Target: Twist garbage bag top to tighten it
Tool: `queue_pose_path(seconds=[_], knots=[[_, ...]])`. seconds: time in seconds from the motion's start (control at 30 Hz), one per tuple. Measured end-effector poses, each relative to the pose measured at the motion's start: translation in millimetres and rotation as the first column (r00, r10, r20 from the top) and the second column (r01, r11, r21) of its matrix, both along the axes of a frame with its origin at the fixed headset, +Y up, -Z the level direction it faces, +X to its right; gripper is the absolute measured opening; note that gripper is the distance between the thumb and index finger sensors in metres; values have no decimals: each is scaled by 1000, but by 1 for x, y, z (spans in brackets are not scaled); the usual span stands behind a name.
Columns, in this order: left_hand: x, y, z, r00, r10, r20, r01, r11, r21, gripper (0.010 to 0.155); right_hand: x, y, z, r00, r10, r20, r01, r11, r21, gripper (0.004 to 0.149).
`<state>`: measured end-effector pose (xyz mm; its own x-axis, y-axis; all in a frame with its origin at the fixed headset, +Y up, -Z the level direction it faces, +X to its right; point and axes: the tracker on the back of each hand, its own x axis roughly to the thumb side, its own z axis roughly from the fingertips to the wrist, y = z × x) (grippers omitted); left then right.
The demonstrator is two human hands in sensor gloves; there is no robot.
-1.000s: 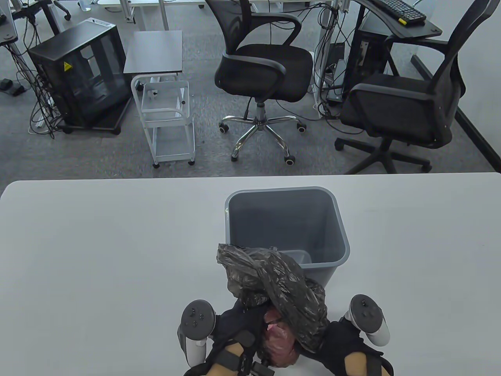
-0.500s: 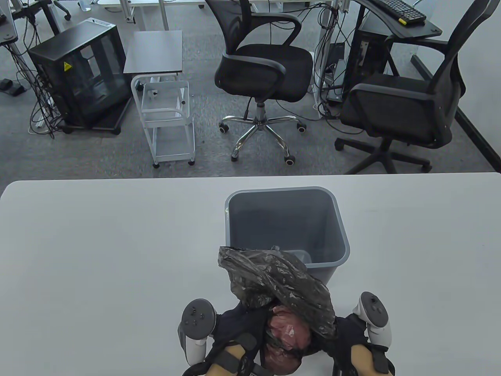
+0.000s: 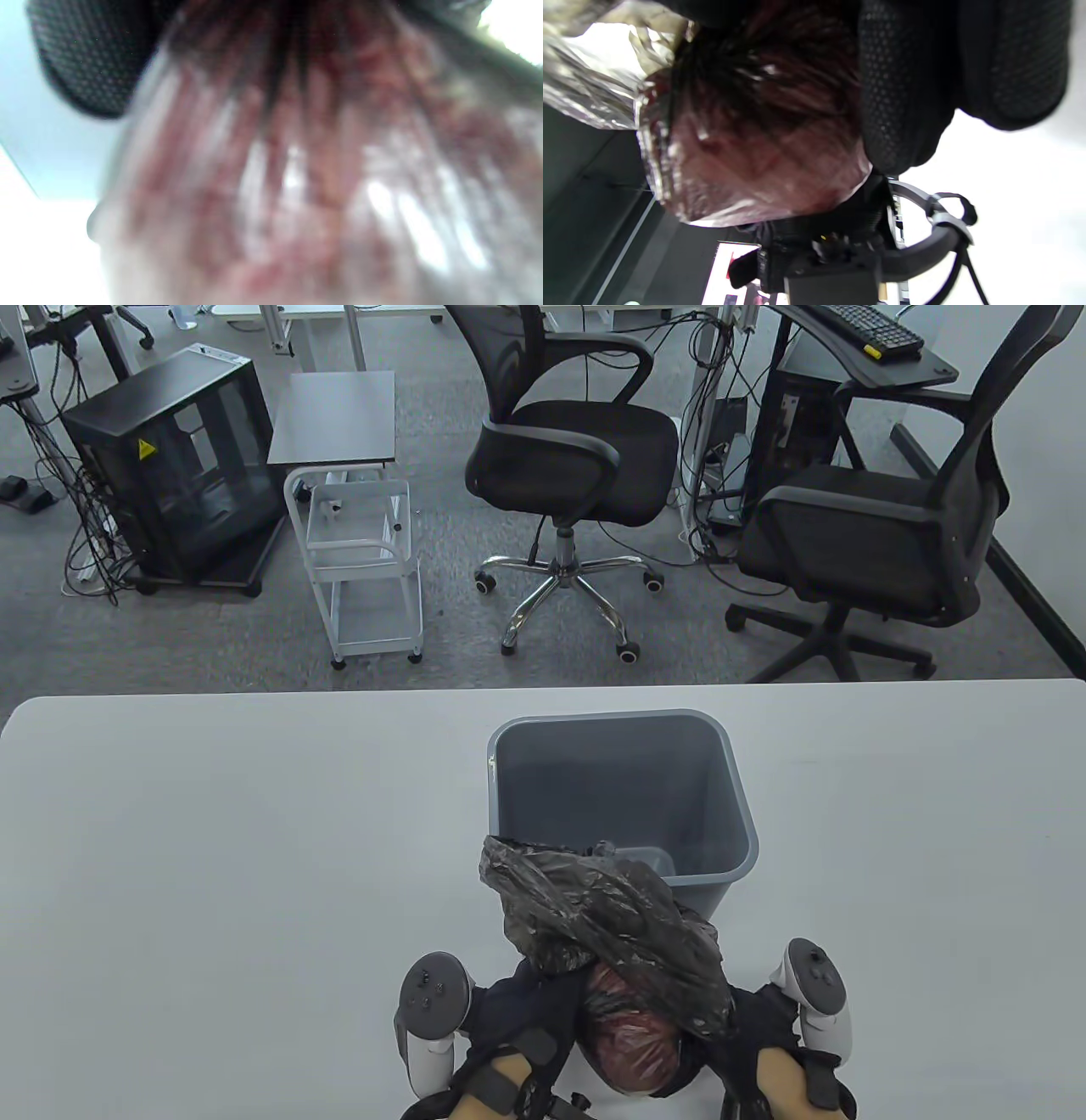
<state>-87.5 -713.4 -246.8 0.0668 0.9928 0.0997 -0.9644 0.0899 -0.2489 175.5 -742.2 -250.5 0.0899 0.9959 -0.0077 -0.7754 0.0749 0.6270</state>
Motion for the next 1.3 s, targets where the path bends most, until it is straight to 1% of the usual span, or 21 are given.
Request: queue_pose_path(seconds=[0.1, 0.2, 0.23, 0.3, 0.33, 0.37, 0.5, 0.6, 0.67, 0.77, 0.83, 0.87, 0.93, 0.97, 1.0, 1.03, 1.07, 1.1, 1.17, 1.23, 1.3], knots=[[-6, 3, 0, 995, -83, -48, 83, 997, 2, 56, 0, 2, 0, 1000, 6, 9, -6, 999, 36, 86], [-7, 4, 1, 990, -111, -81, 112, 994, 10, 56, -5, 6, 2, 994, -95, -63, 100, 992, 78, 98], [-6, 4, 1, 990, -111, -85, 113, 994, 14, 56, -9, 8, 4, 991, -96, -92, 105, 990, 97, 101], [-3, 3, 2, 993, -101, -68, 103, 995, 16, 56, -14, 7, 6, 994, -9, -111, 22, 992, 120, 103], [-3, 2, 2, 993, -102, -68, 103, 995, 17, 56, -14, 6, 6, 996, 0, -94, 11, 994, 110, 102], [-4, 1, 1, 992, -102, -72, 103, 995, 18, 57, -12, 5, 5, 997, -42, -60, 46, 996, 75, 99], [0, 1, 2, 1000, -8, -7, 8, 1000, -9, 60, -1, -2, 0, 995, -62, 81, 62, 998, 1, 79], [-3, 3, 0, 997, -75, -23, 76, 997, 9, 58, -1, -6, 0, 995, -69, 66, 72, 996, -45, 76], [-7, 5, 0, 990, -125, -68, 127, 992, 22, 56, -4, -4, 1, 998, -44, 55, 45, 999, -20, 76], [-11, 6, 0, 987, -125, -99, 127, 992, 13, 56, -5, 1, 2, 996, -83, 32, 82, 996, 26, 85], [-11, 8, 1, 985, -129, -110, 132, 991, 15, 56, -11, 5, 5, 986, -157, -58, 160, 985, 69, 99], [-11, 9, 1, 980, -158, -123, 163, 986, 28, 56, -14, 6, 6, 982, -161, -96, 169, 983, 75, 104], [-10, 10, 1, 971, -199, -132, 207, 977, 48, 56, -20, 10, 10, 981, -103, -166, 125, 984, 127, 111], [-10, 10, 2, 972, -194, -130, 202, 978, 52, 56, -20, 11, 10, 987, -46, -153, 70, 985, 155, 110], [-9, 8, 1, 975, -182, -123, 190, 981, 51, 56, -18, 10, 9, 995, 12, -97, 3, 987, 163, 108], [-9, 6, 1, 978, -174, -114, 181, 982, 50, 57, -15, 9, 8, 999, -15, -45, 21, 993, 119, 103], [-8, 5, 0, 983, -158, -97, 163, 985, 50, 58, -13, 8, 7, 998, -60, -26, 61, 995, 80, 101], [-6, 3, 0, 993, -103, -59, 106, 993, 47, 59, -10, 5, 5, 995, -100, -3, 100, 995, 19, 96], [-3, 2, -1, 999, -19, -26, 20, 1000, 24, 58, -8, -1, 4, 992, -127, -9, 127, 990, -58, 94], [-4, 2, -1, 999, -45, -32, 45, 999, 20, 56, -9, -4, 3, 992, -124, -10, 123, 989, -82, 93], [-9, 3, -2, 991, -114, -72, 117, 993, 31, 56, -11, -4, 4, 995, -100, -25, 97, 992, -82, 93]])
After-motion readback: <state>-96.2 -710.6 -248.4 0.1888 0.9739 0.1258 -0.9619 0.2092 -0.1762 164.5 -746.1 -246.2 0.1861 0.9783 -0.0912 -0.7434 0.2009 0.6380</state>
